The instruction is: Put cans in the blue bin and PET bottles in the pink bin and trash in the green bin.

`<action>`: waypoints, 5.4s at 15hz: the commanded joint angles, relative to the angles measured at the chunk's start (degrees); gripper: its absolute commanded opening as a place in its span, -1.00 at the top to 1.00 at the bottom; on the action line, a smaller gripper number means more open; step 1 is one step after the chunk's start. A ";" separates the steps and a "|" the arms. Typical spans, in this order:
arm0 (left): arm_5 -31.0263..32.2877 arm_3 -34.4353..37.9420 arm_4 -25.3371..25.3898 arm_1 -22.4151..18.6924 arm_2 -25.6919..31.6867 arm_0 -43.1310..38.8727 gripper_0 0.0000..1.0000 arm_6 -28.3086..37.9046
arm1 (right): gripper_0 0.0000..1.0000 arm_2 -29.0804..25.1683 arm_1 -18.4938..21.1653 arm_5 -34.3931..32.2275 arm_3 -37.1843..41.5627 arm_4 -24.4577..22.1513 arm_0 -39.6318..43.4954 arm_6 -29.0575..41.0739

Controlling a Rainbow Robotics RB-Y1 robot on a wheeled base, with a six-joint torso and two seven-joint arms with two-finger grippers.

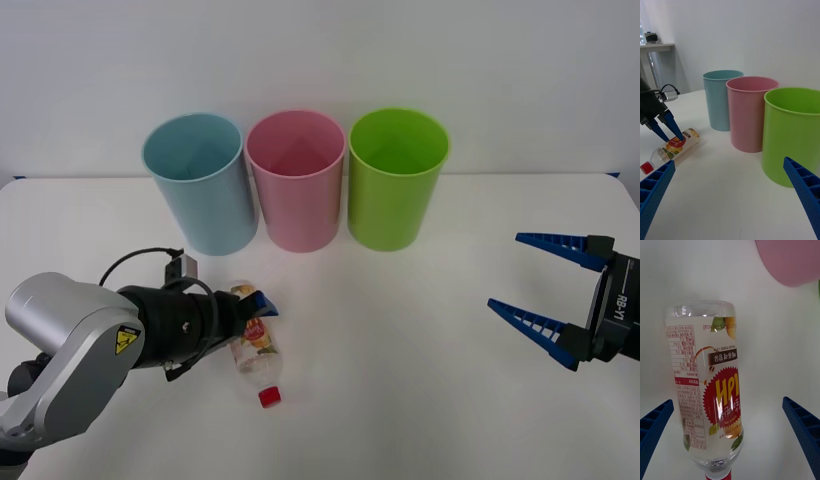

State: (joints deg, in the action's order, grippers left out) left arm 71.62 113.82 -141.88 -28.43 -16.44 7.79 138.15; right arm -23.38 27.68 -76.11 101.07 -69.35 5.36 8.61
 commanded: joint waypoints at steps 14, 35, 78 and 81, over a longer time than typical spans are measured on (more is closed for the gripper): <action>-3.68 -7.73 -7.10 3.12 -3.43 2.14 -1.00 -0.25 | -1.00 0.00 0.00 0.00 0.00 0.01 0.00 0.00; -20.20 -4.39 -5.34 -1.01 -6.86 -1.29 1.00 -16.77 | -1.00 0.00 0.00 0.00 0.00 0.01 0.00 0.00; -48.33 -17.40 36.49 0.04 11.69 24.20 1.00 -76.01 | -1.00 0.00 0.00 0.00 0.00 0.01 0.00 0.00; -48.33 -22.15 35.44 1.45 11.16 27.19 1.00 -77.06 | -1.00 0.00 0.00 0.00 0.00 0.01 0.00 0.00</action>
State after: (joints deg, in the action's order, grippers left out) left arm 23.29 92.94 -106.14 -27.28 -5.09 34.26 61.35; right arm -23.38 27.69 -76.11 101.07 -69.34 5.36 8.61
